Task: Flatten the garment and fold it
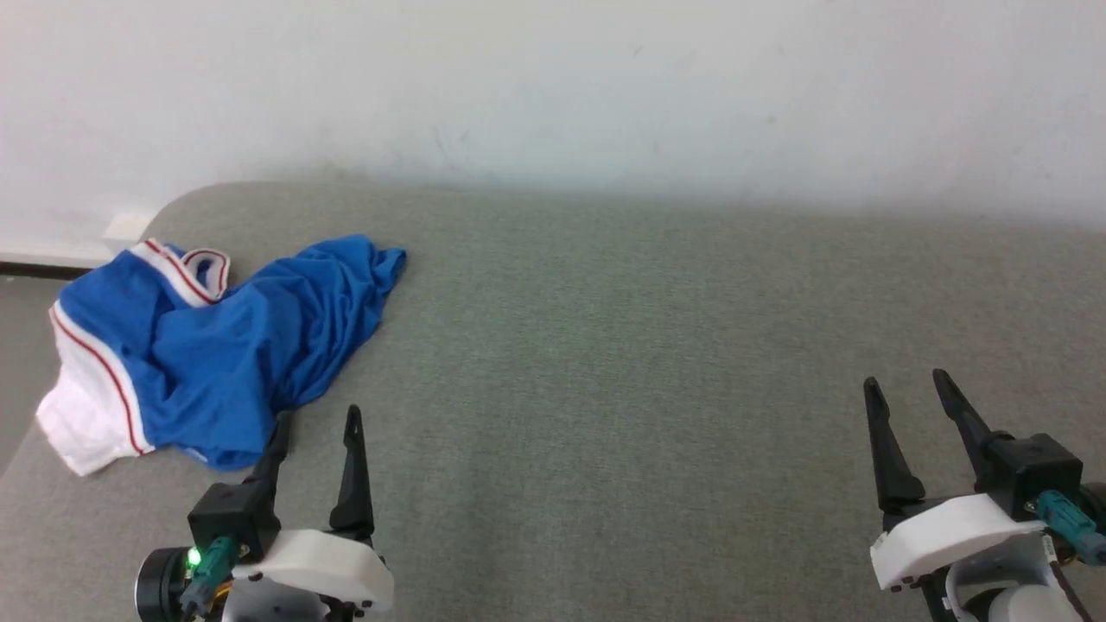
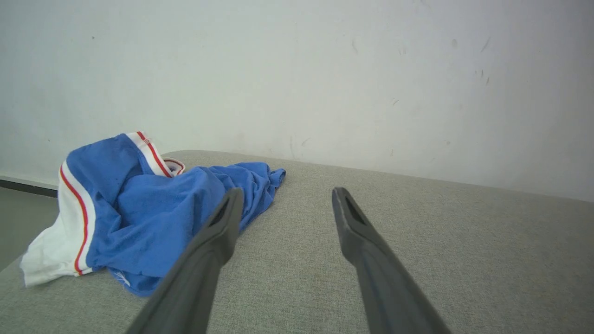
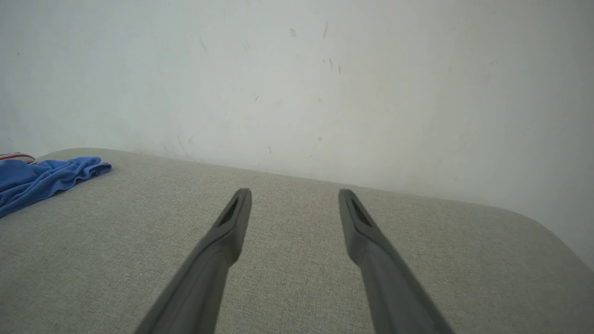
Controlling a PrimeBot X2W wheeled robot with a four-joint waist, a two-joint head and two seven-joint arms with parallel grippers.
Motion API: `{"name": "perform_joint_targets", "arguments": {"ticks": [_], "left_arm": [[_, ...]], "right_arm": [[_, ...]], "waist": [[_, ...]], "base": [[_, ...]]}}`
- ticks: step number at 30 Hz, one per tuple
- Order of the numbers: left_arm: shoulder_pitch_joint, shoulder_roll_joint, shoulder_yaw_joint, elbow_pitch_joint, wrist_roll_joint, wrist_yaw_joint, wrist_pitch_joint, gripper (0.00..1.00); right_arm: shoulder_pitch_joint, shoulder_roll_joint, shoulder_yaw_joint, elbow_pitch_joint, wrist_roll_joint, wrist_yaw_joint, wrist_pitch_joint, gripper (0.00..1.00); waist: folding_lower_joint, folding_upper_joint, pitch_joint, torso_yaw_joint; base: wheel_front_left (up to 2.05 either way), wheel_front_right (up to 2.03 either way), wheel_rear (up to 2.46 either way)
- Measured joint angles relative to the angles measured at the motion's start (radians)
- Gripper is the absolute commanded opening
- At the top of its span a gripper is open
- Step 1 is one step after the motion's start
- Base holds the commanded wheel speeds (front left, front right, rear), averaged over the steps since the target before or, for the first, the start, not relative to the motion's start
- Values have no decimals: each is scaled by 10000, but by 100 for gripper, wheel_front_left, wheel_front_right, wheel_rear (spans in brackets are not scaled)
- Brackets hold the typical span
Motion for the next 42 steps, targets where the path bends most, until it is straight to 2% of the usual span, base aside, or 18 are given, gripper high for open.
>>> {"name": "perform_joint_targets", "arguments": {"ticks": [28,42], "left_arm": [[252,-2,-75,104,-755,349,-545,100],[405,-2,-58,157,-1034,370,-836,100]], "right_arm": [[-223,4,602,522,119,0,-525,100],[-222,8,780,924,278,0,-623,100]], "waist": [[0,0,68,2232],[0,0,4,3282]], "base": [[0,0,0],[0,0,0]]}}
